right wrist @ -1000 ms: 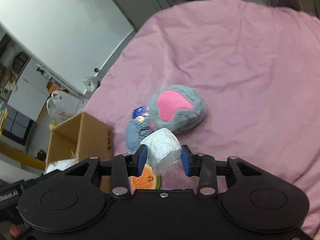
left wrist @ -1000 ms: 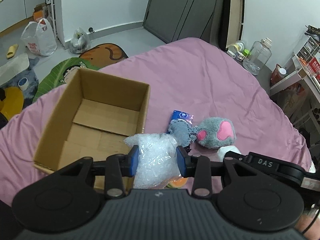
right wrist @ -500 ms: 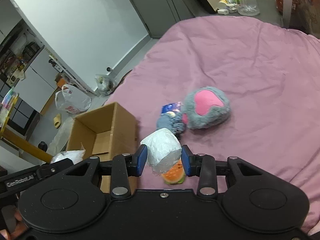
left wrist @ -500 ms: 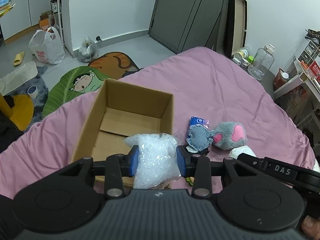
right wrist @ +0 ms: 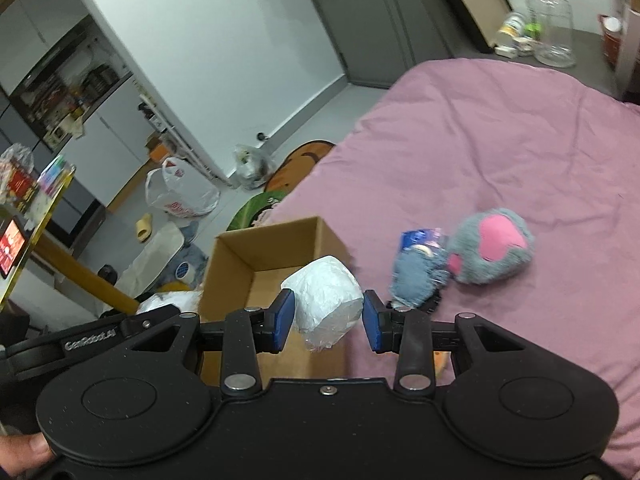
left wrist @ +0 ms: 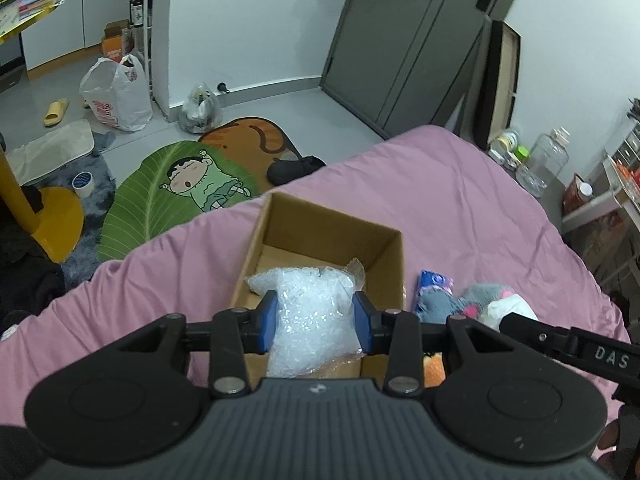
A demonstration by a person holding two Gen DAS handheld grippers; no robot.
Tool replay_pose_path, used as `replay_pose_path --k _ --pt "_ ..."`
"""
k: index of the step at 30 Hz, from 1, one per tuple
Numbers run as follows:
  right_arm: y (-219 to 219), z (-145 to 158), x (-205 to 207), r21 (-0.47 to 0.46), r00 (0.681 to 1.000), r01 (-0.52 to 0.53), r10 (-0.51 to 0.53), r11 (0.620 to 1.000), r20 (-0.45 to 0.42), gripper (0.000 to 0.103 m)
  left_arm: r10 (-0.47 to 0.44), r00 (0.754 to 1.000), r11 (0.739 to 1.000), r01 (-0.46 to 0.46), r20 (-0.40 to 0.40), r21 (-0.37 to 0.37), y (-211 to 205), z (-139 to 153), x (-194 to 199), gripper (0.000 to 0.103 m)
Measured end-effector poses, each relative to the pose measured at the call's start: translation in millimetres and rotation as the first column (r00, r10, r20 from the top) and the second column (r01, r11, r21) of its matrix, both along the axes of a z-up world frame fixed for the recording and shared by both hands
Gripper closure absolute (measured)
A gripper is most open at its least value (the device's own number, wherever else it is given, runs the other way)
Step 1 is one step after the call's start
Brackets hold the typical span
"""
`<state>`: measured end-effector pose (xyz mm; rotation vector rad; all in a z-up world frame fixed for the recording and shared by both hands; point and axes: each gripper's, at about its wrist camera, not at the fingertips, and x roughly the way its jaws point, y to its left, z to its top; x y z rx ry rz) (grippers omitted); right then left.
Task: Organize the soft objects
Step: 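Carry both items into the cardboard box and open both tools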
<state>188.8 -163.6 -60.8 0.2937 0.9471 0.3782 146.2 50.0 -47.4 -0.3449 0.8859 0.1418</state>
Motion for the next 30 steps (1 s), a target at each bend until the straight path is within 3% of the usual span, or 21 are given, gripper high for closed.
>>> replay_pose_path --k 19,23,30 --pt "70 4 53 -0.077 0.988 -0.157 0.156 0.985 -0.020 0.066 0.019 0.999 0.997 -0.021 -0.026 -0.077 41 -31 60 0.065" --pt "74 -2 60 -0.087 0.988 -0.153 0.149 0.984 -0.047 0.066 0.014 0.999 0.994 -0.019 -0.043 -0.109 43 -43 72 0.064" --pt "59 -9 70 -0.012 0.994 -0.071 0.070 0.997 -0.079 0.066 0.010 0.998 0.987 -0.021 -0.066 -0.159 46 -55 89 0.064"
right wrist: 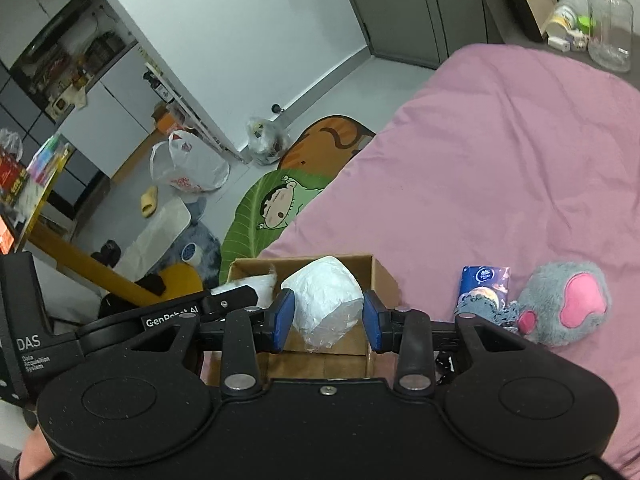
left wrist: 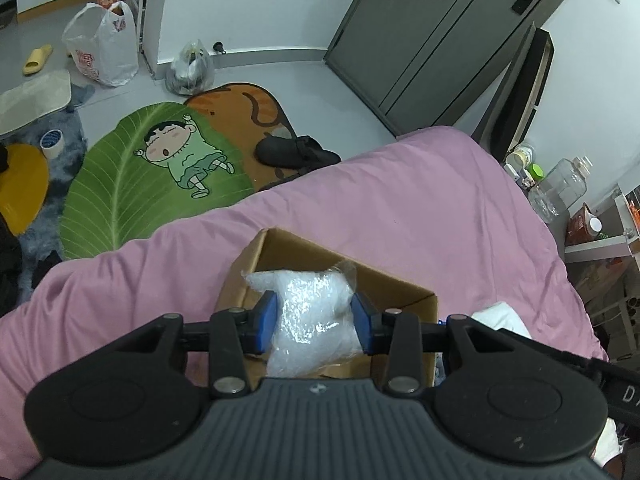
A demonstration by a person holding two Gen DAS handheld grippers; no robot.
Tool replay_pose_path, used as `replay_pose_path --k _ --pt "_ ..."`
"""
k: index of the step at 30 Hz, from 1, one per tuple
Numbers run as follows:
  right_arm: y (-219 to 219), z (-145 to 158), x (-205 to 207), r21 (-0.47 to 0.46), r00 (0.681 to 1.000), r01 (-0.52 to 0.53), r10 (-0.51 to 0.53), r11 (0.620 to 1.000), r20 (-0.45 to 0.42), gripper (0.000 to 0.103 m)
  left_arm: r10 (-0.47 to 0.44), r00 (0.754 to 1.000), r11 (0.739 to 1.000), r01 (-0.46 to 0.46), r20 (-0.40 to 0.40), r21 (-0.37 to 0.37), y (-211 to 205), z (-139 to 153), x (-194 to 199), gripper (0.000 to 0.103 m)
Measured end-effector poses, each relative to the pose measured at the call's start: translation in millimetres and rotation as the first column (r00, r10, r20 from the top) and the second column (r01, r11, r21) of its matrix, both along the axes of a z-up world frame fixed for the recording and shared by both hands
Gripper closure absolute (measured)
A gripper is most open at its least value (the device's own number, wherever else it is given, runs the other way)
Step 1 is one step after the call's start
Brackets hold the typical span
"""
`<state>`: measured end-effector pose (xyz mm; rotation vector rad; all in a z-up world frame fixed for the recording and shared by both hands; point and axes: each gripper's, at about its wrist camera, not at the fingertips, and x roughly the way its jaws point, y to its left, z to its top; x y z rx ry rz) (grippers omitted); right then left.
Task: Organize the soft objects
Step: 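Carry both items into the cardboard box and open both tools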
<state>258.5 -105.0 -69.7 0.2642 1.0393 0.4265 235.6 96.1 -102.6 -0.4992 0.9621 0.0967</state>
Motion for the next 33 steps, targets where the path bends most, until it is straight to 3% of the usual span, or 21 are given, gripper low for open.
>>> replay_pose_path --k 9,17,22,25,28,33 --pt "11 -27 9 0.040 0.997 -0.054 0.056 0.998 -0.045 0.066 0.018 1.000 1.000 -0.018 0.012 -0.016 6 -3 -1 0.061" --pt "29 -38 17 -0.015 0.991 -0.121 0.120 0.993 -0.055 0.066 0.065 0.998 0.998 -0.065 0.000 0.010 21 6 -10 0.059" --pt "32 -43 20 -0.027 0.992 -0.119 0.118 0.992 -0.039 0.064 0.073 0.997 0.996 -0.072 -0.017 0.055 26 10 -11 0.048" --pt "30 -47 24 -0.013 0.994 -0.104 0.104 0.994 -0.038 0.046 0.083 0.996 0.995 -0.081 -0.024 0.059 27 10 -14 0.040" --pt "22 -48 25 0.016 0.994 -0.097 0.097 0.995 -0.043 0.046 0.071 0.997 0.995 -0.068 -0.028 0.073 23 13 -15 0.030" --pt "14 -38 16 0.037 0.994 -0.102 0.103 0.994 -0.024 0.046 0.064 0.998 0.992 -0.062 -0.009 0.107 14 23 -25 0.024"
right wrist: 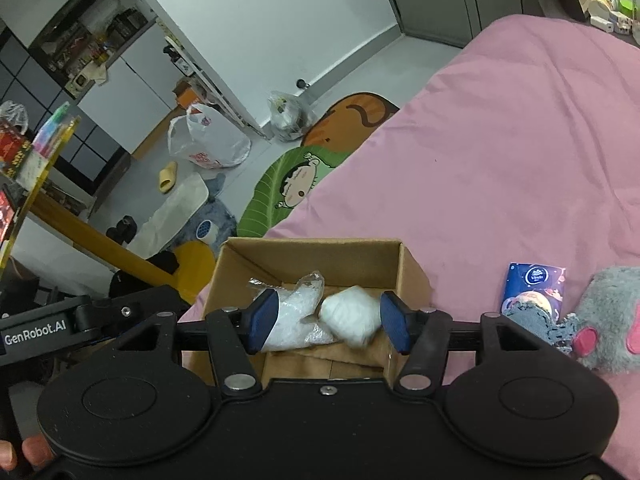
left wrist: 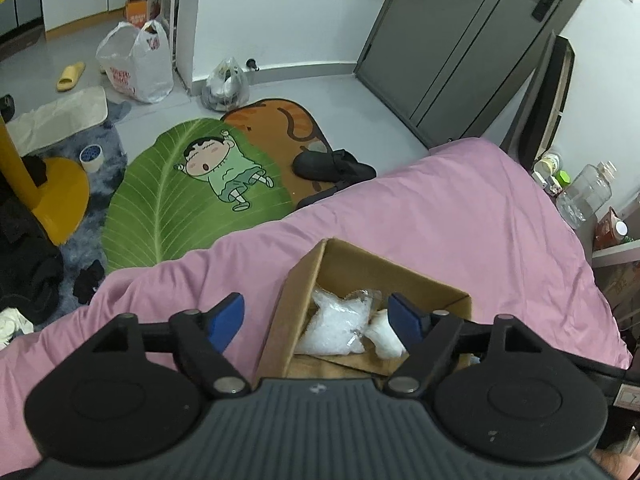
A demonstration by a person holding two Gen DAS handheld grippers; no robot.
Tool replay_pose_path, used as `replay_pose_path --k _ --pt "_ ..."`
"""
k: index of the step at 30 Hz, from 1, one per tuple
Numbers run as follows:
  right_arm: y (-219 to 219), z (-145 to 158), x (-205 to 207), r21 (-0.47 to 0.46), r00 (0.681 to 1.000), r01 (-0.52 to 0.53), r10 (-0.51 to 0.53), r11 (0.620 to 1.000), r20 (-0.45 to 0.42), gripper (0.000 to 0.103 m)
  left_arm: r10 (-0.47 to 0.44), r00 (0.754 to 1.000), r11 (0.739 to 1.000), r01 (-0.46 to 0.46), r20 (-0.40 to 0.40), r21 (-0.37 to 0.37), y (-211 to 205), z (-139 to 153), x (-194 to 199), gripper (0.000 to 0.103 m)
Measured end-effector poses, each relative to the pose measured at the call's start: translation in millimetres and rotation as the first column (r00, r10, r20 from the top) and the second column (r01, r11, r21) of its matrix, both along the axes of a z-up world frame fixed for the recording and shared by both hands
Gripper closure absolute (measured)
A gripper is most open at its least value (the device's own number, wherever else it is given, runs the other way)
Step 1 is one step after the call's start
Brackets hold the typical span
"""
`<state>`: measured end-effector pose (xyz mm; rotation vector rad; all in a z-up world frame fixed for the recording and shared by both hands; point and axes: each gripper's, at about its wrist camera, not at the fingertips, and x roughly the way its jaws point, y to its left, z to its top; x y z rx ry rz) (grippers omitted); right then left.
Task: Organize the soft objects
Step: 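Carry both items into the cardboard box and open both tools, then lift both tools out of the box and move back toward the plush toys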
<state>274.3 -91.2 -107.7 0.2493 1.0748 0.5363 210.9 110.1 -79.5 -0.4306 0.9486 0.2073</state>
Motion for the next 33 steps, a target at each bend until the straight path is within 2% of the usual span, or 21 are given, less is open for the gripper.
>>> replay_pose_path --k 4,8,12,17,22,28,33 --pt "-9 8 -10 0.002 1.000 0.000 0.000 1.000 0.015 0.038 0.007 1.000 1.000 -0.007 0.022 0.027 -8 10 -9 0.017" --pt "-26 18 -23 0.004 0.999 0.004 -0.004 1.000 0.046 0.024 0.016 0.999 0.999 -0.018 0.045 0.046 -16 17 -21 0.011" --pt "-45 28 -34 0.002 0.997 0.006 -0.006 1.000 0.076 0.018 0.026 0.997 0.999 -0.029 0.075 0.036 -24 25 -38 0.001" --pt "-66 40 -46 0.039 0.994 0.014 -0.018 0.999 0.104 0.007 0.016 0.995 0.999 -0.020 0.098 0.039 -38 38 -55 0.000" --pt "-86 49 -57 0.079 0.991 0.030 -0.040 0.996 0.128 0.000 0.013 0.992 0.998 -0.021 0.123 0.062 -53 52 -72 0.000" --pt "-106 52 -68 0.103 0.990 0.037 -0.050 0.994 0.131 0.000 -0.003 0.992 0.996 -0.008 0.129 0.086 -74 59 -86 0.000" --pt "-119 64 -82 0.081 0.987 0.047 -0.059 0.996 0.152 0.000 -0.016 0.995 0.993 0.004 0.103 0.121 -91 65 -99 0.000"
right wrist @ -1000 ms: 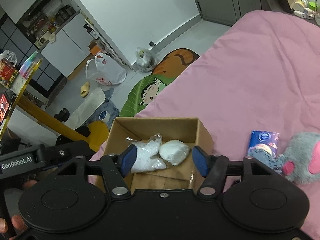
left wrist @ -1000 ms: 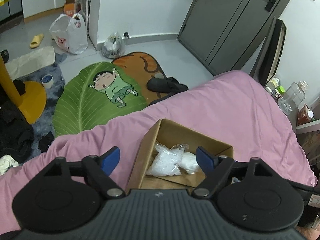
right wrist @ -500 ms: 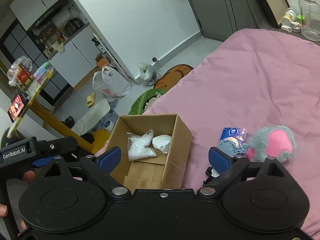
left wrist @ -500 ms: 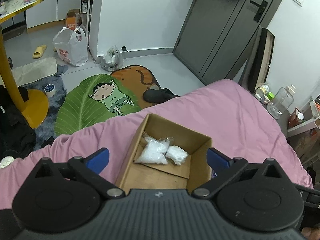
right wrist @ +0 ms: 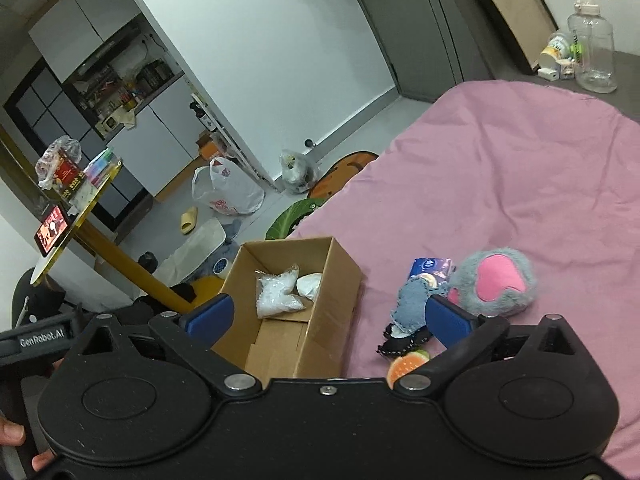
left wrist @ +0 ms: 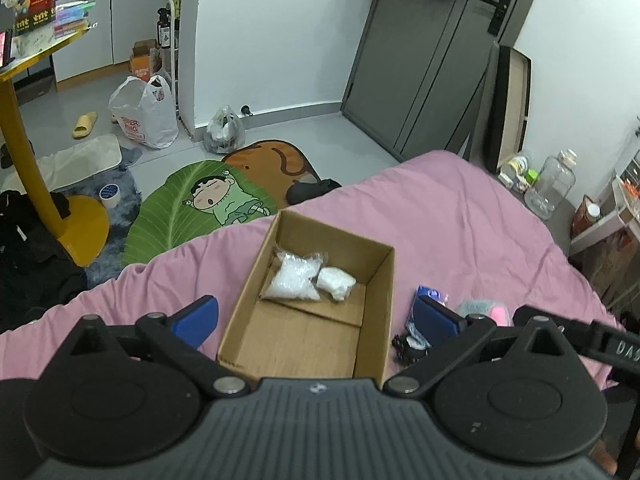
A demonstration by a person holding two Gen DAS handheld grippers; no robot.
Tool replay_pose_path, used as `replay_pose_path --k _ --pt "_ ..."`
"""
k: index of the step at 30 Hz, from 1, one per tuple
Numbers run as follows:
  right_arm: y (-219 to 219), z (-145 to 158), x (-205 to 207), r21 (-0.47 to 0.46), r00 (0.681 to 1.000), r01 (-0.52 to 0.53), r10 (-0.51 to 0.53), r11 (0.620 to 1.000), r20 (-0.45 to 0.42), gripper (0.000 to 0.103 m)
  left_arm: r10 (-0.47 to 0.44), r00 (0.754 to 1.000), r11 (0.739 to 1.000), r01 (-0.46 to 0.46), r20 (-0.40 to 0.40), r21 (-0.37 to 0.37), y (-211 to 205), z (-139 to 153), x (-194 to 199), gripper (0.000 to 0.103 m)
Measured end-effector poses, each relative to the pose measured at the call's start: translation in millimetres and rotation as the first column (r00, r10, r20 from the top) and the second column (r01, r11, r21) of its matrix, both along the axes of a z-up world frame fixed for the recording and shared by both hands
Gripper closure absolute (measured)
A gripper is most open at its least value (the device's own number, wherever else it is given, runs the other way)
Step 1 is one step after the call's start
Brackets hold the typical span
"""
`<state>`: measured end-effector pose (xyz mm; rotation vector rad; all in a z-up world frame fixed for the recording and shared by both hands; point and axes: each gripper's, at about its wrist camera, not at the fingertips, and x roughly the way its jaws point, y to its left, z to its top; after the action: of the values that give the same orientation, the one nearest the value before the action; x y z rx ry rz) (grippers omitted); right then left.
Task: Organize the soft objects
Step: 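Lift both tools out of the box and move back toward the plush toys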
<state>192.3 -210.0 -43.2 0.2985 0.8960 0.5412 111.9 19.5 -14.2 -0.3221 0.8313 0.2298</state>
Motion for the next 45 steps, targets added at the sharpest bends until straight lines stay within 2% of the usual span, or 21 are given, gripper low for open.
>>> replay_pose_path --k 9,20,24,31,45 --pt "-24 12 -21 -0.060 1.000 -0.008 0.008 0.998 0.010 0.000 -0.025 0.999 1.000 0.025 -0.038 0.015 -24 2 -18 0.000" --pt "-43 23 -46 -0.133 0.999 -0.032 0.034 0.991 0.016 0.000 -0.065 0.998 0.997 0.066 -0.014 0.040 -50 17 -37 0.000" --pt "-50 22 -54 -0.150 0.999 -0.038 0.040 0.988 0.004 0.000 -0.101 0.994 0.994 0.102 -0.044 0.037 -62 14 -39 0.000" --pt "-59 21 -63 -0.172 1.000 -0.029 0.030 0.985 0.001 0.000 -0.130 0.990 0.990 0.132 -0.047 0.044 -74 13 -47 0.000" --pt "-79 10 -61 -0.193 1.000 0.018 -0.017 0.981 0.010 0.000 -0.204 0.977 0.978 0.206 -0.059 0.043 -108 2 -40 0.000"
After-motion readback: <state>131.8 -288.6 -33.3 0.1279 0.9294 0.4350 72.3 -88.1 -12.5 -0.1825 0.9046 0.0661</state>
